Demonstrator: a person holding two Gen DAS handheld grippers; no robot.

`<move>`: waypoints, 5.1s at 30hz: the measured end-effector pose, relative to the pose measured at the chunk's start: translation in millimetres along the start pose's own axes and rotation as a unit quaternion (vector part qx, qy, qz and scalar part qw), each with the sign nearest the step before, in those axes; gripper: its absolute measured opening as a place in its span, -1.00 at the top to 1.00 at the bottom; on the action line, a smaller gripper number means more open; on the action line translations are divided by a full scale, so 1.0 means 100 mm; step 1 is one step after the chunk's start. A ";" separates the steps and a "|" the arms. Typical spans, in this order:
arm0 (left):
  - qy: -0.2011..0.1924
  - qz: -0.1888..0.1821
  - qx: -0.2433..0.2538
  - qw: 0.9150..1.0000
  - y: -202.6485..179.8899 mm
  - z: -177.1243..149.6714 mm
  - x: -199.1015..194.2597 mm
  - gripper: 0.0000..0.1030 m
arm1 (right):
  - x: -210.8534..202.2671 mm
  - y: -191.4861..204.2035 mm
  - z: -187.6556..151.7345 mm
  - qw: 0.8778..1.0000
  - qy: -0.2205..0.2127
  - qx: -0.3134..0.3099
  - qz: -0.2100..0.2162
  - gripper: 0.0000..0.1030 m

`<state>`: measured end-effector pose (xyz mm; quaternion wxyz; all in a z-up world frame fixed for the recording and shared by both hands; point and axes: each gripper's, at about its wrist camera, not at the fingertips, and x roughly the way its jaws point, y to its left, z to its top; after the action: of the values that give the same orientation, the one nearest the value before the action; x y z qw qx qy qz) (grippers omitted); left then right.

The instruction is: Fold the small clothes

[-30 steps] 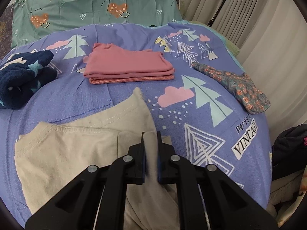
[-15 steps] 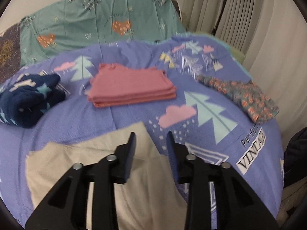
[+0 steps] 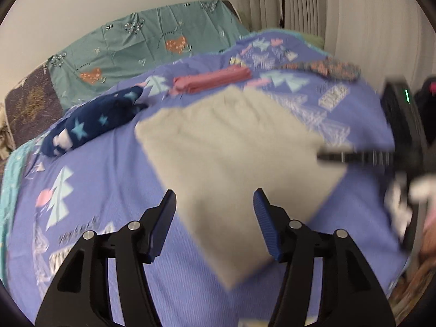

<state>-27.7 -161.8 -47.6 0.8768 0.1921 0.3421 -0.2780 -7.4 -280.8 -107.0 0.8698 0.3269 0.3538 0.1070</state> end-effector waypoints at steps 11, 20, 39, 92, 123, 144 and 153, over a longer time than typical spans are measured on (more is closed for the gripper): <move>0.011 0.040 0.039 0.998 -0.34 -0.37 0.07 -0.17 | -0.21 0.27 0.18 0.999 -0.031 -0.009 0.026 0.89; 0.018 0.121 0.013 0.992 -0.07 -0.54 0.08 -0.31 | -0.12 0.05 0.05 1.000 -0.006 0.007 -0.025 0.87; -0.038 -0.018 -0.088 0.995 0.14 -0.24 -0.21 -0.16 | -0.09 0.29 0.16 0.995 -0.025 -0.089 -0.043 0.68; 0.025 -0.060 -0.160 0.985 0.52 -0.36 0.56 -0.46 | 1.90 1.97 1.16 0.922 0.123 -0.364 -0.046 0.57; 0.029 -0.019 -0.139 0.990 0.43 -0.35 0.53 -0.60 | 0.52 0.11 1.04 0.978 0.070 -0.168 -0.100 -0.37; 0.028 -0.121 -0.228 0.966 0.88 0.12 1.00 -0.30 | 0.86 0.03 1.05 0.981 0.100 -0.166 -0.028 -0.17; 0.035 -0.151 -0.260 0.953 1.14 0.28 1.26 -0.11 | 1.10 0.04 1.23 0.980 0.109 -0.167 -0.012 -0.10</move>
<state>134.1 -133.6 -100.4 0.8317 -0.0863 0.4583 -0.3013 157.0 -291.8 -98.6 0.8697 0.1593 0.4273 0.1891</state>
